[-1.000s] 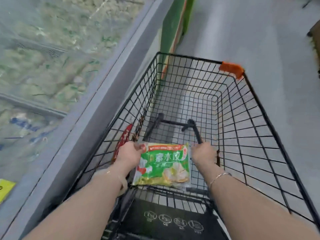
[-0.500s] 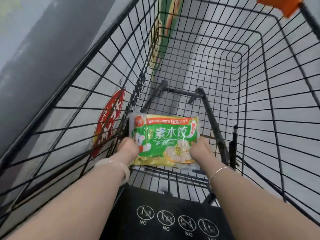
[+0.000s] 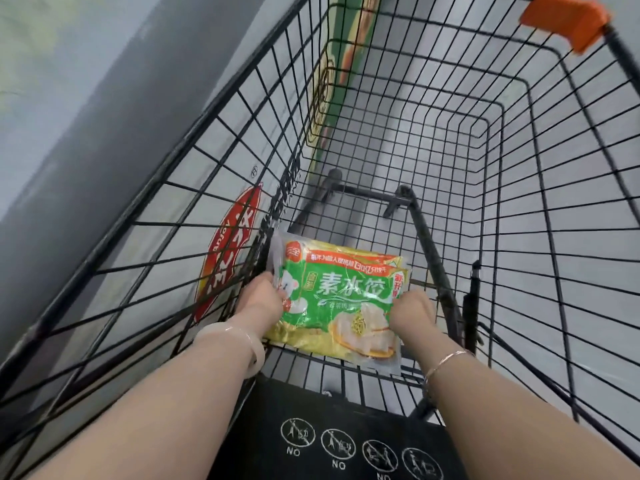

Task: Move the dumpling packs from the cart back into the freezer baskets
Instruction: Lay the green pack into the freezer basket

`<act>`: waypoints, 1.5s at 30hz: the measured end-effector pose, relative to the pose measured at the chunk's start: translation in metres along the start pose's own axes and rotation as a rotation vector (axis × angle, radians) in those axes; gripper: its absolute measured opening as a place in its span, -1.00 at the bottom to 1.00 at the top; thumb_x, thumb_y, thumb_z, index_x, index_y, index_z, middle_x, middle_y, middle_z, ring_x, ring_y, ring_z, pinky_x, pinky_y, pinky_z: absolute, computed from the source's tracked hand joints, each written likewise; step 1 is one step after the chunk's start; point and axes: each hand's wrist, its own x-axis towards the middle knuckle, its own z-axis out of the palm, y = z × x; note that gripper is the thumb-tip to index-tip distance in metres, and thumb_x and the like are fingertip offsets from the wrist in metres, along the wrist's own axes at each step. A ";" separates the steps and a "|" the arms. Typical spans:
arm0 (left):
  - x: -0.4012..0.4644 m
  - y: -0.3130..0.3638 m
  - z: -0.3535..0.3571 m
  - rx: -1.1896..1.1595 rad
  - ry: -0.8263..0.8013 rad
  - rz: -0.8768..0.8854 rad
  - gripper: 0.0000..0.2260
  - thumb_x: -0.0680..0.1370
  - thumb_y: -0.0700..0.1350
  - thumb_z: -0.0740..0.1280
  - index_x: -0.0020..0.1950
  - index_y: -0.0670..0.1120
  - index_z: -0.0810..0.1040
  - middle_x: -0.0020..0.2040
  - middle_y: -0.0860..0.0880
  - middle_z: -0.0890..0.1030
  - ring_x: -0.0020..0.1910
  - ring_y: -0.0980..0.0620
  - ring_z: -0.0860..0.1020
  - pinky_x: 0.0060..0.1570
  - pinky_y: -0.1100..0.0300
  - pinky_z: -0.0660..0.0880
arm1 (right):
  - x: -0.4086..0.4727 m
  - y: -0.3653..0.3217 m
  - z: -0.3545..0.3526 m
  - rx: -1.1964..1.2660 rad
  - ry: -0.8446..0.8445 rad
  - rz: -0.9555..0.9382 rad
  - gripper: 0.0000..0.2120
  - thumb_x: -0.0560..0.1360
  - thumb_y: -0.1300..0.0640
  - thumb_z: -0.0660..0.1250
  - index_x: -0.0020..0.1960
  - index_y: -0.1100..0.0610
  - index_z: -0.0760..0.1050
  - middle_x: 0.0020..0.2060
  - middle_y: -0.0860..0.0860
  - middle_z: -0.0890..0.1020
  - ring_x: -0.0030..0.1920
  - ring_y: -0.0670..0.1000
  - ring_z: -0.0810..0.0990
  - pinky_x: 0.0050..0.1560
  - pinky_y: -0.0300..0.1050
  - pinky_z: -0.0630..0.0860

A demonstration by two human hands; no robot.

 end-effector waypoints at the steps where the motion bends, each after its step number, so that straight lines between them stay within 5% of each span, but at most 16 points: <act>1: -0.004 0.004 -0.003 0.022 0.012 0.019 -0.90 0.59 -0.17 0.22 -0.12 -0.11 0.37 -0.09 -0.11 0.48 -0.11 -0.04 0.41 -0.12 0.19 0.30 | -0.006 -0.002 -0.004 -0.029 0.021 -0.015 -0.71 0.56 0.28 0.13 0.20 0.36 0.47 0.13 0.26 0.54 0.17 0.20 0.51 0.04 -0.03 0.39; 4: -0.022 0.021 -0.017 0.031 0.008 0.084 -0.83 0.60 -0.16 0.22 -0.19 -0.14 0.37 0.04 -0.20 0.59 -0.04 -0.12 0.50 -0.07 0.11 0.39 | -0.023 -0.010 -0.028 -0.071 0.082 -0.049 -0.74 0.55 0.32 0.13 0.17 0.35 0.48 0.16 0.23 0.56 0.21 0.19 0.52 0.12 -0.09 0.45; 9: -0.073 0.054 -0.054 -0.024 0.048 0.171 -0.83 0.60 -0.12 0.22 0.08 -0.19 0.51 0.10 -0.16 0.60 0.13 -0.15 0.55 0.03 0.11 0.43 | -0.069 -0.027 -0.087 -0.009 0.206 -0.098 -0.87 0.51 0.36 0.16 0.00 0.28 0.46 0.12 0.25 0.57 0.14 0.20 0.55 -0.16 -0.16 0.50; 12: -0.106 0.076 -0.084 -0.067 0.107 0.223 -0.83 0.59 -0.11 0.24 0.10 -0.14 0.54 0.13 -0.14 0.61 0.15 -0.14 0.55 0.12 0.10 0.44 | -0.100 -0.038 -0.126 0.013 0.255 -0.156 -0.78 0.52 0.33 0.15 0.11 0.31 0.48 0.15 0.24 0.55 0.17 0.21 0.52 -0.12 -0.13 0.46; 14: -0.131 0.089 -0.107 -0.093 0.162 0.265 -0.81 0.57 -0.10 0.25 0.11 -0.14 0.54 0.16 -0.15 0.61 0.17 -0.15 0.55 0.16 0.07 0.45 | -0.125 -0.048 -0.152 0.024 0.316 -0.219 -0.82 0.51 0.35 0.14 0.05 0.30 0.47 0.10 0.22 0.57 0.05 0.17 0.54 -0.26 -0.17 0.38; 18: -0.172 0.105 -0.150 -0.180 0.230 0.327 -0.82 0.56 -0.10 0.26 0.09 -0.16 0.55 0.16 -0.18 0.60 0.17 -0.18 0.54 0.10 0.08 0.45 | -0.163 -0.071 -0.191 0.098 0.410 -0.283 -0.92 0.51 0.38 0.16 -0.12 0.25 0.37 -0.14 0.16 0.50 -0.14 0.12 0.44 -0.20 -0.15 0.36; 22: -0.216 0.097 -0.198 -0.264 0.351 0.392 -0.81 0.57 -0.13 0.24 0.04 -0.23 0.53 0.11 -0.23 0.61 0.12 -0.20 0.55 0.02 0.05 0.47 | -0.216 -0.099 -0.219 0.070 0.451 -0.419 -0.72 0.54 0.35 0.14 -0.34 0.20 0.35 -0.29 0.08 0.47 -0.22 0.08 0.46 -0.35 -0.21 0.34; 26: -0.249 0.070 -0.245 -0.356 0.453 0.376 -0.77 0.58 -0.17 0.24 0.10 -0.34 0.51 0.15 -0.30 0.58 0.17 -0.23 0.53 0.11 0.03 0.45 | -0.269 -0.134 -0.220 -0.015 0.466 -0.542 -0.73 0.55 0.27 0.12 0.15 0.34 0.50 0.15 0.24 0.55 0.19 0.23 0.51 -0.01 -0.08 0.41; 36: -0.309 -0.114 -0.349 -0.618 0.731 0.196 -0.83 0.55 -0.21 0.27 0.04 -0.29 0.56 0.12 -0.28 0.61 0.18 -0.22 0.54 0.10 0.04 0.45 | -0.429 -0.220 -0.107 -0.136 0.430 -0.893 -0.77 0.54 0.34 0.15 0.12 0.34 0.52 0.14 0.27 0.57 0.17 0.24 0.54 0.06 -0.02 0.49; 42: -0.340 -0.286 -0.379 -0.701 0.854 0.003 -0.82 0.54 -0.19 0.29 -0.26 -0.20 0.49 0.08 -0.30 0.60 0.14 -0.23 0.54 0.07 0.03 0.46 | -0.529 -0.237 0.033 -0.257 0.261 -1.098 -0.74 0.54 0.32 0.15 0.16 0.37 0.50 0.16 0.29 0.55 0.20 0.24 0.52 0.10 -0.04 0.46; 45: -0.349 -0.370 -0.382 -0.729 0.891 -0.093 -0.88 0.55 -0.21 0.27 -0.03 -0.21 0.58 0.03 -0.25 0.62 0.09 -0.20 0.56 0.04 0.04 0.49 | -0.573 -0.233 0.103 -0.297 0.172 -1.131 -0.71 0.54 0.30 0.15 0.21 0.35 0.48 0.19 0.27 0.54 0.23 0.22 0.50 0.16 -0.02 0.44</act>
